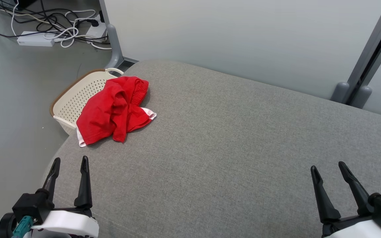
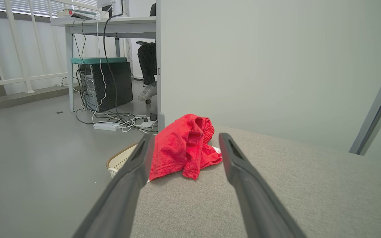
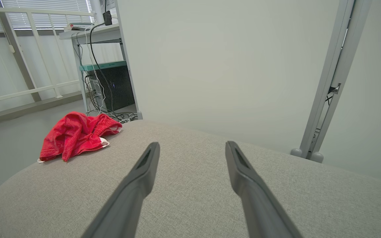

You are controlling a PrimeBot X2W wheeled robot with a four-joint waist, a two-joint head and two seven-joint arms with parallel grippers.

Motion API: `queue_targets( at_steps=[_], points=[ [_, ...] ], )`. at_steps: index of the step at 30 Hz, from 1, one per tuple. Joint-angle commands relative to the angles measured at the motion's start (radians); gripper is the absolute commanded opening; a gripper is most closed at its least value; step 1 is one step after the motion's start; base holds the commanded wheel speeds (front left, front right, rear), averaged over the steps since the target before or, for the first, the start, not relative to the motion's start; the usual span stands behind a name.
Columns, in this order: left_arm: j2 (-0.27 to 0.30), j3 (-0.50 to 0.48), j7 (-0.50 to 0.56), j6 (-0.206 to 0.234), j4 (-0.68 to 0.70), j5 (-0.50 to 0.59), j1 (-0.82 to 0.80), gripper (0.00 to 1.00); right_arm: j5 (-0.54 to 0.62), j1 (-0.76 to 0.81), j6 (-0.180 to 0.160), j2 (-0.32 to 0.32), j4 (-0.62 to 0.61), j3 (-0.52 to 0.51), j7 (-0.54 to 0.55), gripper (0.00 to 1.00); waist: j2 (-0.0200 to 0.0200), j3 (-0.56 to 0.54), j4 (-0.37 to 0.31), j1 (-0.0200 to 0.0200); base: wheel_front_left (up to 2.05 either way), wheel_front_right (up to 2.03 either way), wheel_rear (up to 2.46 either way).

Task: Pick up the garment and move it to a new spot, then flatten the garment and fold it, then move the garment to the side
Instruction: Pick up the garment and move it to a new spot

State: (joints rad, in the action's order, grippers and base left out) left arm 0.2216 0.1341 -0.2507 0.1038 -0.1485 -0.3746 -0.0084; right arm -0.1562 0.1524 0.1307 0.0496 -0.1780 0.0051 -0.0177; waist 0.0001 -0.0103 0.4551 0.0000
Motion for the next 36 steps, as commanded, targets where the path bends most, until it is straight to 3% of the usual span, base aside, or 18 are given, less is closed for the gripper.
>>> queue_targets(
  at_steps=[1,13,21,28,36],
  points=[
    [0.004,-0.002,-0.004,-0.005,-0.001,-0.003,-0.017,1.0,0.006,-0.001,0.0,0.003,-0.001,-0.002,0.002,1.0,-0.0001,0.0,0.0,0.0,0.0,0.0,0.0],
    [-0.004,-0.007,-0.012,-0.02,-0.038,-0.006,-0.084,1.0,0.022,-0.025,0.0,0.003,-0.029,-0.002,0.017,1.0,-0.0001,0.039,-0.012,0.0,0.0,0.0,0.0],
    [-0.018,-0.061,-0.014,-0.049,-0.13,-0.029,-0.262,1.0,0.064,-0.109,0.0,0.016,-0.091,0.026,0.07,1.0,-0.0001,0.178,-0.103,0.0,0.0,0.0,0.0],
    [0.01,-0.146,-0.013,-0.101,-0.34,-0.069,-0.412,1.0,0.056,-0.193,0.0,0.041,-0.101,0.053,0.073,1.0,-0.0001,0.309,-0.216,0.0,0.0,0.0,0.0],
    [0.073,-0.192,-0.013,-0.159,-0.676,-0.116,-0.57,1.0,0.053,-0.25,0.0,0.047,-0.1,0.054,0.057,1.0,-0.0001,0.425,-0.284,0.0,0.0,0.0,0.0]
  ],
)
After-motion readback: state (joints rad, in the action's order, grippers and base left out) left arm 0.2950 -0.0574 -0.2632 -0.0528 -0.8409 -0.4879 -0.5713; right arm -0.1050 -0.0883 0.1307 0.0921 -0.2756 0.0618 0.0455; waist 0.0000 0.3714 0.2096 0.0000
